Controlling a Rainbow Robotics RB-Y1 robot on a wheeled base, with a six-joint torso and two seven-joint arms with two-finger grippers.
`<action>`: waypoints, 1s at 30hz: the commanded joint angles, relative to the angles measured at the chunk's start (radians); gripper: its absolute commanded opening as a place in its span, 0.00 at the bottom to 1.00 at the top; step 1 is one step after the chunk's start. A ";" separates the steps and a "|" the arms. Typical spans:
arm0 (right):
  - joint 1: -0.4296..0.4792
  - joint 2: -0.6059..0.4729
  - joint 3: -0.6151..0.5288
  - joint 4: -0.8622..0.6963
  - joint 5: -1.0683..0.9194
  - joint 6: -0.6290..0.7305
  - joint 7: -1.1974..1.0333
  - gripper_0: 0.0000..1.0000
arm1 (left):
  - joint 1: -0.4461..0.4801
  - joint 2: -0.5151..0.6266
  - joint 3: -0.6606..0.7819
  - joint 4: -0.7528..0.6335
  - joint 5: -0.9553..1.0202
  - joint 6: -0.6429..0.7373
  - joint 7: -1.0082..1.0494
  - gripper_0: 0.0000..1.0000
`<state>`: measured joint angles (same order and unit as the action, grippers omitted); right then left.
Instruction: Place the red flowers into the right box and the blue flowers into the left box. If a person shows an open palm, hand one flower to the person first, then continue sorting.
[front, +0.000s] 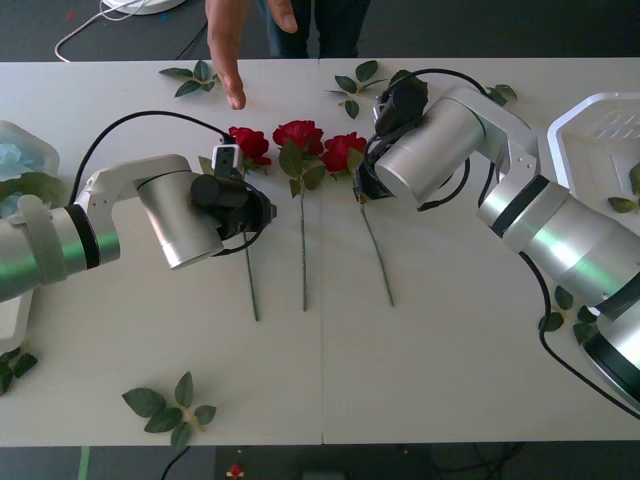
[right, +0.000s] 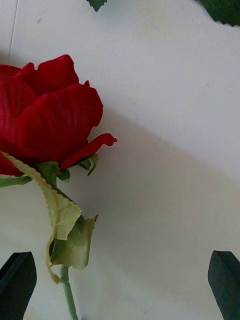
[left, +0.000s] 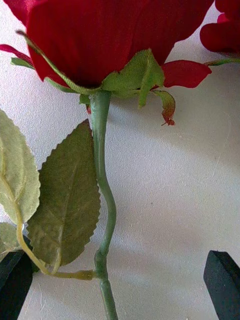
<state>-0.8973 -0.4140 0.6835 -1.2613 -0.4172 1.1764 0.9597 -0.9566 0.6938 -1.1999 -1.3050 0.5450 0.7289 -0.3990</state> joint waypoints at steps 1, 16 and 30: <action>-0.008 0.049 -0.005 0.043 0.040 -0.044 0.028 1.00 | -0.051 -0.014 -0.009 0.000 -0.011 -0.011 0.031 1.00; -0.061 0.159 0.080 0.272 0.087 -0.236 0.002 1.00 | -0.051 -0.014 -0.009 0.000 -0.011 -0.011 0.031 1.00; -0.123 0.239 0.096 0.436 0.089 -0.319 -0.024 0.00 | -0.051 -0.014 -0.009 0.000 -0.011 -0.011 0.031 1.00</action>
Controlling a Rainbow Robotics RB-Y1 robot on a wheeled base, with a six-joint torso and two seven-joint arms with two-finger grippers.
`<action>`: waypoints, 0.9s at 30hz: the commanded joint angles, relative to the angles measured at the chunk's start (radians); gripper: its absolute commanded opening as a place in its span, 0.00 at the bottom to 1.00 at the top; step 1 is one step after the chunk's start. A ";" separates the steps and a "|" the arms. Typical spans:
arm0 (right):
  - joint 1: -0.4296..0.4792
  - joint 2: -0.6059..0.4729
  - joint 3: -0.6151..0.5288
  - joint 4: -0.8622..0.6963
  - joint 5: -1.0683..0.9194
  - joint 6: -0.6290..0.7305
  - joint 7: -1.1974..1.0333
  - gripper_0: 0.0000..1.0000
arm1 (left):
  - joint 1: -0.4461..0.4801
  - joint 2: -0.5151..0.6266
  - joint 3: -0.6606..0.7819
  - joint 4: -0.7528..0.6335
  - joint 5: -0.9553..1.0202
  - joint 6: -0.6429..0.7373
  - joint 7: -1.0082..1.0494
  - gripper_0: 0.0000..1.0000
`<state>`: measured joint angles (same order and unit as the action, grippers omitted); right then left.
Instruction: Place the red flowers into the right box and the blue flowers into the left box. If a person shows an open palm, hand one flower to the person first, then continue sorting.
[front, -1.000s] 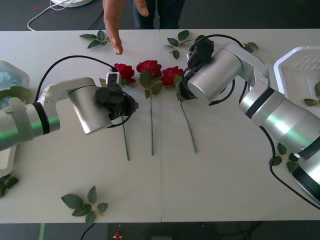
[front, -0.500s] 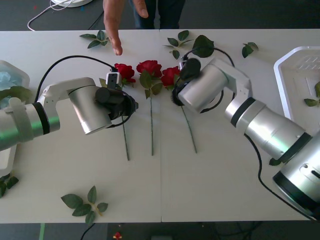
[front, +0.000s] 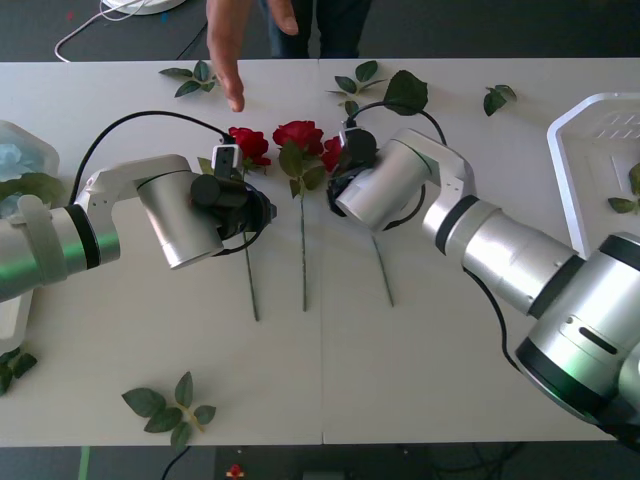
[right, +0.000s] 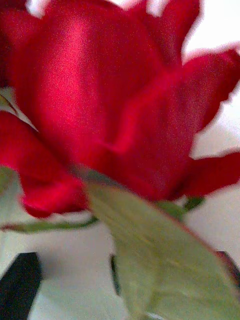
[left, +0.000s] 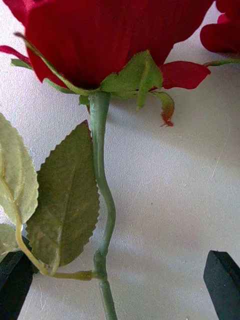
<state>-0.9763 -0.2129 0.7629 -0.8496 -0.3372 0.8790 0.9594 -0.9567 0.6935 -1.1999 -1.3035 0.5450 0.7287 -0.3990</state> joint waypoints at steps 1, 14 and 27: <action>-0.044 0.038 0.016 0.024 0.010 -0.023 -0.025 0.00 | -0.051 -0.014 -0.009 -0.002 -0.011 -0.011 0.031 1.00; -0.044 0.038 0.023 0.024 0.012 -0.028 -0.033 0.00 | -0.051 -0.014 -0.009 -0.002 -0.011 -0.011 0.031 1.00; -0.033 0.000 0.023 -0.023 0.000 -0.029 -0.045 0.00 | -0.051 -0.014 -0.009 -0.002 -0.011 -0.011 0.031 1.00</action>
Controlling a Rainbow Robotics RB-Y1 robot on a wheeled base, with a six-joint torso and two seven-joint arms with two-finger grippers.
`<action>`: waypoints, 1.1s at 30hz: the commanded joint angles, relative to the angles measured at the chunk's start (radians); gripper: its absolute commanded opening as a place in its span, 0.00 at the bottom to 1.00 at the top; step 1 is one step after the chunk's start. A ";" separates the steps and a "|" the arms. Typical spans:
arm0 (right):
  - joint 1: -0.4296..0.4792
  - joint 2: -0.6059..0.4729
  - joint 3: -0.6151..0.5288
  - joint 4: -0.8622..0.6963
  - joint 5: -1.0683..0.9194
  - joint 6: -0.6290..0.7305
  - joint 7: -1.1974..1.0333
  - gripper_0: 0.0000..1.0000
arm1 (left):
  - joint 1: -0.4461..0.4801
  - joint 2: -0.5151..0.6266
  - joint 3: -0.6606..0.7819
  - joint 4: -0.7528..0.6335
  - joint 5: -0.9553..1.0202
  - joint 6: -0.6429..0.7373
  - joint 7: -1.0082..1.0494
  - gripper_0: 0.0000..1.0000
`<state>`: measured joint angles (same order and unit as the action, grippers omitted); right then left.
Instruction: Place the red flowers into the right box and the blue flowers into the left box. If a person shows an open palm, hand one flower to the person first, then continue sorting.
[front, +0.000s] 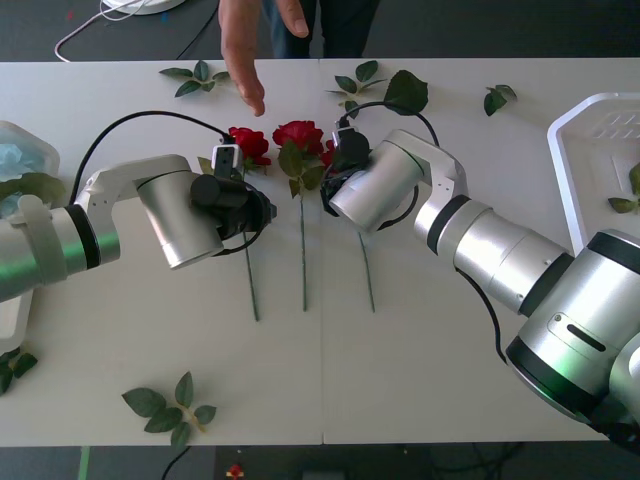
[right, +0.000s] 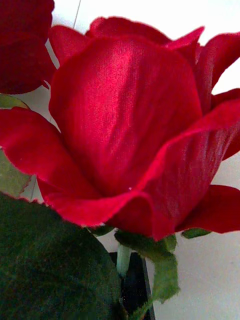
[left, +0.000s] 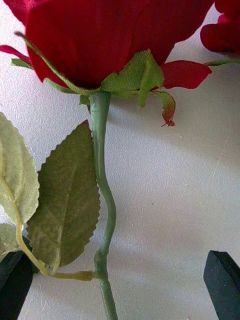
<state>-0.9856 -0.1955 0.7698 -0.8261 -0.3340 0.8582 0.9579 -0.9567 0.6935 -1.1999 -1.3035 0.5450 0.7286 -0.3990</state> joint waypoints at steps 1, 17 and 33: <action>-0.010 -0.033 0.012 -0.077 -0.013 -0.008 -0.047 0.00 | -0.051 -0.014 -0.009 -0.002 -0.011 -0.011 0.031 1.00; 0.308 -0.283 -0.218 -0.676 0.026 -0.065 -0.045 0.00 | -0.051 -0.014 -0.009 -0.002 -0.011 -0.011 0.031 1.00; 0.343 -0.202 -0.389 -0.838 0.289 -0.489 -0.015 0.00 | -0.051 -0.014 -0.009 -0.002 -0.011 -0.011 0.031 1.00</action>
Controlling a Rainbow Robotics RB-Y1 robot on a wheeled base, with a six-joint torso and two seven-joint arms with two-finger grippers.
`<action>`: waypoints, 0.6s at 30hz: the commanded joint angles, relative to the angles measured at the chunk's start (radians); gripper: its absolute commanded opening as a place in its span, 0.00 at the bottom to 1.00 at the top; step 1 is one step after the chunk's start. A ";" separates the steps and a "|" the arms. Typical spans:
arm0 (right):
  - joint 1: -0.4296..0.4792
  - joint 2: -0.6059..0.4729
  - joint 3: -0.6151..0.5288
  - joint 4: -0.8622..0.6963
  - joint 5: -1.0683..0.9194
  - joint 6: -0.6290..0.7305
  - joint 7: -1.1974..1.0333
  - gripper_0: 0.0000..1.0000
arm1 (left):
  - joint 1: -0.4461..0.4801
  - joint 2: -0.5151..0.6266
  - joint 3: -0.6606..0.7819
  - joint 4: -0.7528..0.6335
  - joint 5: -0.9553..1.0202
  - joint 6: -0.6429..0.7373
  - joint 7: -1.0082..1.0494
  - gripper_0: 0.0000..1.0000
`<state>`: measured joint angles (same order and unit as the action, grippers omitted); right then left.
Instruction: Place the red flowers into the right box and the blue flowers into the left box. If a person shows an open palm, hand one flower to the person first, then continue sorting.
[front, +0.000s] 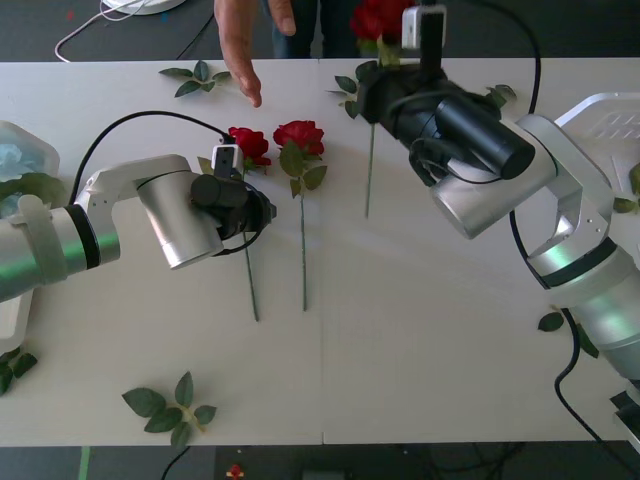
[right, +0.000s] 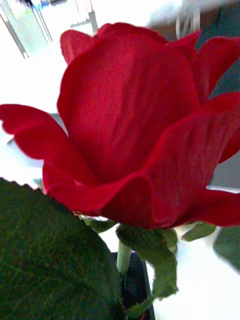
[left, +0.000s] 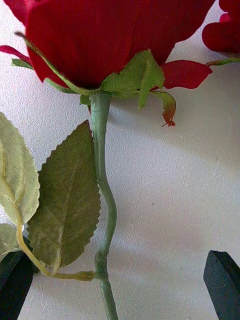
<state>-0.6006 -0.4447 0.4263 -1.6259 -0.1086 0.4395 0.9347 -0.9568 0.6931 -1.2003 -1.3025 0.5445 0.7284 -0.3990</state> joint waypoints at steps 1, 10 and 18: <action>-0.047 0.052 -0.047 -0.040 0.072 -0.081 0.009 0.00 | -0.051 -0.014 -0.008 -0.003 -0.011 -0.011 0.031 1.00; -0.151 0.096 -0.055 -0.038 0.127 -0.156 0.009 0.00 | -0.051 -0.014 -0.008 -0.003 -0.011 -0.011 0.031 1.00; -0.220 0.118 -0.053 -0.028 0.118 -0.165 0.006 0.00 | -0.051 -0.014 -0.008 -0.003 -0.011 -0.011 0.031 1.00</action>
<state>-0.7522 -0.3563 0.3902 -1.6259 0.0112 0.2953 0.9348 -0.9569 0.6930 -1.2003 -1.3025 0.5445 0.7284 -0.3990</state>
